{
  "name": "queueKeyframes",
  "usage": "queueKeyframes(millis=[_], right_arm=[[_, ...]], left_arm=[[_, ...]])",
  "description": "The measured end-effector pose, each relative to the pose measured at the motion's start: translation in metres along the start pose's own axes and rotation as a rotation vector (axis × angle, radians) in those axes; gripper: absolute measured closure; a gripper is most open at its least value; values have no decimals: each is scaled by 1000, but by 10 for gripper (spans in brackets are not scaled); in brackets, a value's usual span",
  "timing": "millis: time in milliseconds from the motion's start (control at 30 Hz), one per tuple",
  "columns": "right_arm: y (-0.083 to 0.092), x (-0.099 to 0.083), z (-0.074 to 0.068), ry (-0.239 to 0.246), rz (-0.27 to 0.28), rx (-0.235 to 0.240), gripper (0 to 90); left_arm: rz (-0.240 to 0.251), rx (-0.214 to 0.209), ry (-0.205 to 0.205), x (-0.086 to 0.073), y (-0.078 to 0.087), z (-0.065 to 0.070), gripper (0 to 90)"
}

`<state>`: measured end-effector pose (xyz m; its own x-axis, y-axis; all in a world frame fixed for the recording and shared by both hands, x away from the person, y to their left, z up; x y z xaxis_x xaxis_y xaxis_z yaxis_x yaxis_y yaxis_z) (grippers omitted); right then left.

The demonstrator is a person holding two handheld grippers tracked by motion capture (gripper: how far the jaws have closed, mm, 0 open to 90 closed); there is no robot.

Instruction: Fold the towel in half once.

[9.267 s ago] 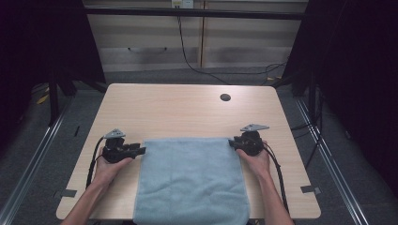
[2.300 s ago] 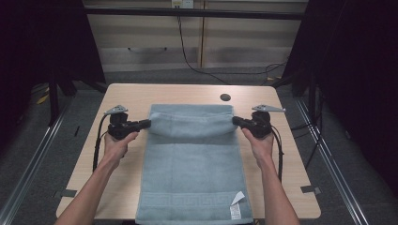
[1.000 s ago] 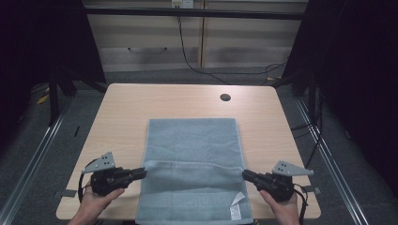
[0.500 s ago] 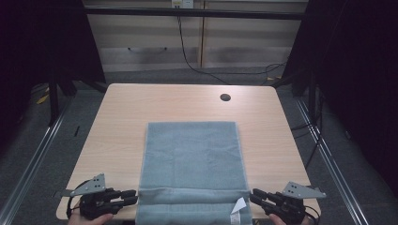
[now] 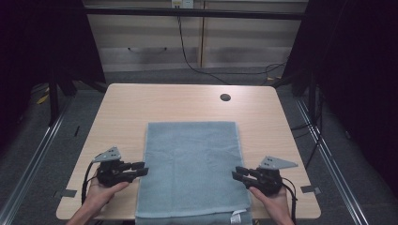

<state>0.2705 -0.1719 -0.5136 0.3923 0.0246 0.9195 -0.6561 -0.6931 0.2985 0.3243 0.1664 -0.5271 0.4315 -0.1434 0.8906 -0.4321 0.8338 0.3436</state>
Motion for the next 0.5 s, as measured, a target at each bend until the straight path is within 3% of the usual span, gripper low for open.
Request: queueKeyframes(millis=[100,300,367,500], right_arm=[[-22,2,13,7,-26,-4,695],[-58,0,45,13,-101,-64,674],[-66,-2,52,16,-125,-87,673],[-75,-11,55,17,-157,-97,676]], left_arm=[[-16,35,-13,4,-19,-14,653],[-24,93,-6,8,-44,-38,662],[-41,121,5,3,-47,-46,665],[-63,114,-6,-7,-47,-46,671]])
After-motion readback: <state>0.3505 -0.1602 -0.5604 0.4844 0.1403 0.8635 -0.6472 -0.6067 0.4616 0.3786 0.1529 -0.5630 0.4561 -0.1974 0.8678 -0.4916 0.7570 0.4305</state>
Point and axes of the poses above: each handheld gripper's, and its own axes: y roughly backward along the jaws, x roughly out of its top, z roughly to its right, the point moved 9 cm from there along -y, roughly forward along the jaws, and after that the axes turned 12 degrees about z, right-handed, at the moved point
